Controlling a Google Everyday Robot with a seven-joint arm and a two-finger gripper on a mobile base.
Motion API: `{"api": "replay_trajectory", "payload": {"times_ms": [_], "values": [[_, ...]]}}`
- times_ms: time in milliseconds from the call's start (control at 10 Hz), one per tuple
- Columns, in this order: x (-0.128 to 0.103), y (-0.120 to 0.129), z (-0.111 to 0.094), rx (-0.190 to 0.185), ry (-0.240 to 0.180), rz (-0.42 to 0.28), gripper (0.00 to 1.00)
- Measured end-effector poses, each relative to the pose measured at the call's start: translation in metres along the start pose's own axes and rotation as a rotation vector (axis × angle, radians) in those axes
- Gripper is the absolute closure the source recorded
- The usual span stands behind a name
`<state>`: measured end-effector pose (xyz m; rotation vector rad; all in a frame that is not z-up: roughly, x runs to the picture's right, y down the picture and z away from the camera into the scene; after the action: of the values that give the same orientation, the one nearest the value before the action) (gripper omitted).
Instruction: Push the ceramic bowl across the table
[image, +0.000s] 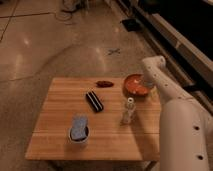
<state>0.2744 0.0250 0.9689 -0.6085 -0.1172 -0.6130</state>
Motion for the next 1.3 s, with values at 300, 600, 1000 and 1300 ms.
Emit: {"api": "replay_trajectory", "payload": {"times_ms": [300,600,1000,1300], "values": [[0.000,0.005,0.011,-0.011,0.022,-0.028,0.20],[-0.009,0.008,0.015,-0.006,0.047,-0.092,0.20],[-0.020,0.018,0.010,-0.004,0.081,-0.157,0.20],[-0.030,0.021,0.003,-0.006,0.106,-0.203,0.20]]}}
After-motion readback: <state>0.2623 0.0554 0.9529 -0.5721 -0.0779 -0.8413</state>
